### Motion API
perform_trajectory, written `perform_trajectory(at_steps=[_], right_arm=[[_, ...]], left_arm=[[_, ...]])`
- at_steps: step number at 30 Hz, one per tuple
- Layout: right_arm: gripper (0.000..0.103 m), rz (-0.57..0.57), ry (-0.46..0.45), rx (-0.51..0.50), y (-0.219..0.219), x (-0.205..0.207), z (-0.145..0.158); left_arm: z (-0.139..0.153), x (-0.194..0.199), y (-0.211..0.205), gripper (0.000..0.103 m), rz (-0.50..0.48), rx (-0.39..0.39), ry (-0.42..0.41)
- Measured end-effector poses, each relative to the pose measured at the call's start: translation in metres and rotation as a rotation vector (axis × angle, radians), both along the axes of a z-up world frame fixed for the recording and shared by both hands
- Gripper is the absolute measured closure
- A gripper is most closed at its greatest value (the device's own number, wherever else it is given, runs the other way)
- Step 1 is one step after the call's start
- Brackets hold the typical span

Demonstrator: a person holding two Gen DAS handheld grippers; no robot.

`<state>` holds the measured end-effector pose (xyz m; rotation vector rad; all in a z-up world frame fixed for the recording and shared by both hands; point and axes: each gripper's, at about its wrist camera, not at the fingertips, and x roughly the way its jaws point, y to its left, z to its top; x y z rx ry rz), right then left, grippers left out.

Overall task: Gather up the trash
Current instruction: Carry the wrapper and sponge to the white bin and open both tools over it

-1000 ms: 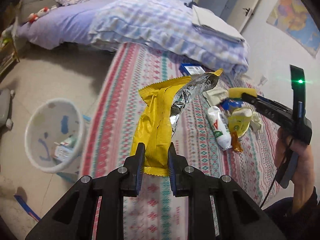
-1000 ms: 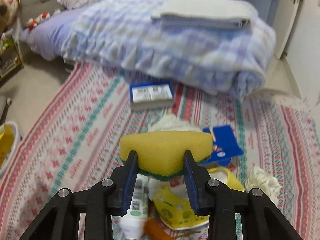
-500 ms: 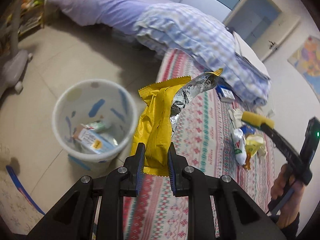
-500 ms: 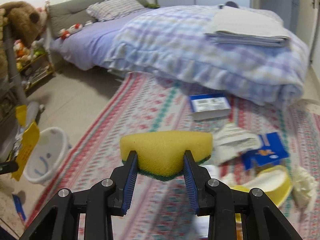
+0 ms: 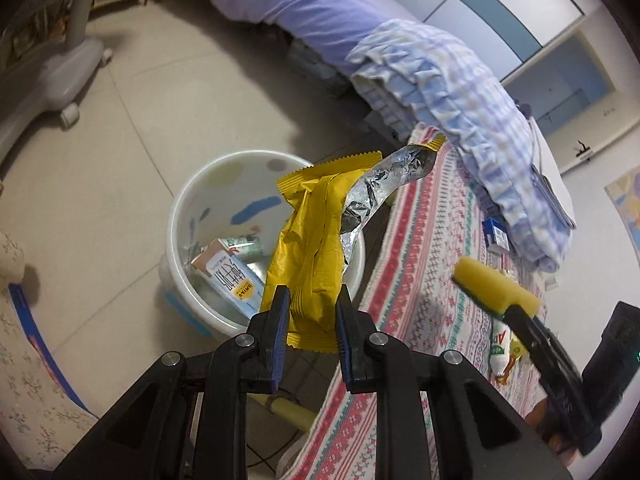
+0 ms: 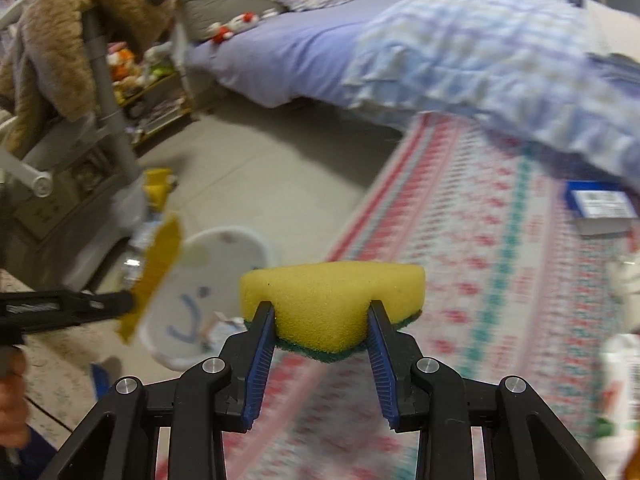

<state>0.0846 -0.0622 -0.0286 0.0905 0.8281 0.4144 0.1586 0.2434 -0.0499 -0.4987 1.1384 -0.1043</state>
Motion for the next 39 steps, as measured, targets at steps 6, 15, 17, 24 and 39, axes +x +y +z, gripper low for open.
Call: perform_trajectory(at_steps=[6,15,17,24,39], right_arm=[[0.063,0.044,0.037,0.095,0.051,0.019,-0.01],[0.062,0.092,0.085,0.075,0.109,0.042,-0.035],[0.062,0.092,0.092,0.079,0.113,0.046,-0.038],[0.059,0.096,0.113,0.084,0.117,0.056,-0.048],[0.049,0.05,0.157,0.101,0.089,0.045,-0.057]], left_arm=[[-0.013,0.008,0.008,0.08,0.035,-0.017,0.037],[-0.022,0.014,0.022,0.048,0.105,-0.033,0.055],[-0.021,0.014,0.026,0.048,0.125,-0.025,0.053],[-0.015,0.011,0.043,0.047,0.18,-0.06,0.054],[-0.022,0.0,0.027,0.045,0.179,0.044,0.114]])
